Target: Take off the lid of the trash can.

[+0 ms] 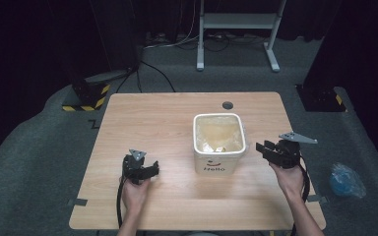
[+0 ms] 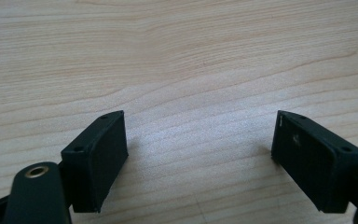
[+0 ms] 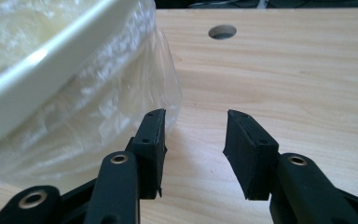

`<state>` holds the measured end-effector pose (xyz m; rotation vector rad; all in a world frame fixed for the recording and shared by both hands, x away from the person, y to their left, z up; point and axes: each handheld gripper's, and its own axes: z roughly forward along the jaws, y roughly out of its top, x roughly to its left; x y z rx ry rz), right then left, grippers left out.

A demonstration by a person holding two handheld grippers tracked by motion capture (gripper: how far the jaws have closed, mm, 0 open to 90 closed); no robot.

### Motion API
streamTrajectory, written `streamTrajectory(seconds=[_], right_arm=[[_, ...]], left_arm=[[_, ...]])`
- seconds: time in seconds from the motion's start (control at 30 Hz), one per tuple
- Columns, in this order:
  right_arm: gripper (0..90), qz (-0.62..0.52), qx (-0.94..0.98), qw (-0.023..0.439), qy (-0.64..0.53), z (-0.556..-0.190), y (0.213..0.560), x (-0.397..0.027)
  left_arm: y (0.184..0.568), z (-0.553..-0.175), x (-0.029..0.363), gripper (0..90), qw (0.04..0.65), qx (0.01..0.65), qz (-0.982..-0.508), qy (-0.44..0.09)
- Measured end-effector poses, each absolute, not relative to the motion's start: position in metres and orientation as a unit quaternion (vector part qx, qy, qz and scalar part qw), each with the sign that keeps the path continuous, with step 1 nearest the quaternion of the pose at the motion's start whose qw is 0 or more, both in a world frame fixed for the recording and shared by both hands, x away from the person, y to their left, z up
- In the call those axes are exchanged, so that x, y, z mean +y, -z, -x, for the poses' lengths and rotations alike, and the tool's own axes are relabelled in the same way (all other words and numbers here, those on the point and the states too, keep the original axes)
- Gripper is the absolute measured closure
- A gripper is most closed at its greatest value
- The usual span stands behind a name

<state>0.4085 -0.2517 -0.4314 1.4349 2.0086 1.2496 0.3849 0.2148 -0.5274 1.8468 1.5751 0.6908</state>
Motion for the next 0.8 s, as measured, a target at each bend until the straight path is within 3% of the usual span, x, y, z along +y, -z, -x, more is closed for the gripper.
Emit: streamTrajectory(seconds=[0.8], right_arm=[[53.7, -0.489, 0.726, 0.192, -0.444, -0.428, 0.397, -0.239]], left_arm=[[0.527, -0.385, 0.215, 18.4, 0.305, 0.595, -0.697, -0.260]])
